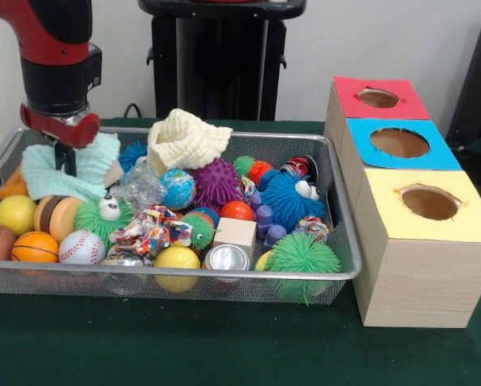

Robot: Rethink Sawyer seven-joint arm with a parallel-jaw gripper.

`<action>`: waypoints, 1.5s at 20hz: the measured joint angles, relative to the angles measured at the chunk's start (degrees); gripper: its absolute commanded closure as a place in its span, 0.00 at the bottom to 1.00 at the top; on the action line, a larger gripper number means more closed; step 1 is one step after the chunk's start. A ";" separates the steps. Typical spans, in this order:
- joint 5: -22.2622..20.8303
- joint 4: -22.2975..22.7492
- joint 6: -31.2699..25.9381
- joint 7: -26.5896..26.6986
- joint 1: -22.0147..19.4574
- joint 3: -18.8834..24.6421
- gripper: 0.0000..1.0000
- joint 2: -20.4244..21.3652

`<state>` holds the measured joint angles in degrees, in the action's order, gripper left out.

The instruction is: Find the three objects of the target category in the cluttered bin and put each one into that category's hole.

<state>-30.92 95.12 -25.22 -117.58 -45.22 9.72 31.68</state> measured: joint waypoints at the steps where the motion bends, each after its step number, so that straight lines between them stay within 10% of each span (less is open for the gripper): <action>1: 0.02 0.21 -0.09 0.00 -0.11 0.00 1.00 0.63; 17: 2.93 11.38 -5.30 0.00 -6.40 -0.04 1.00 18.50; 30: 4.02 16.43 -8.47 0.00 -7.87 -0.02 1.00 25.16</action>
<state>-26.90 111.56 -33.69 -117.58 -53.09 9.69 56.84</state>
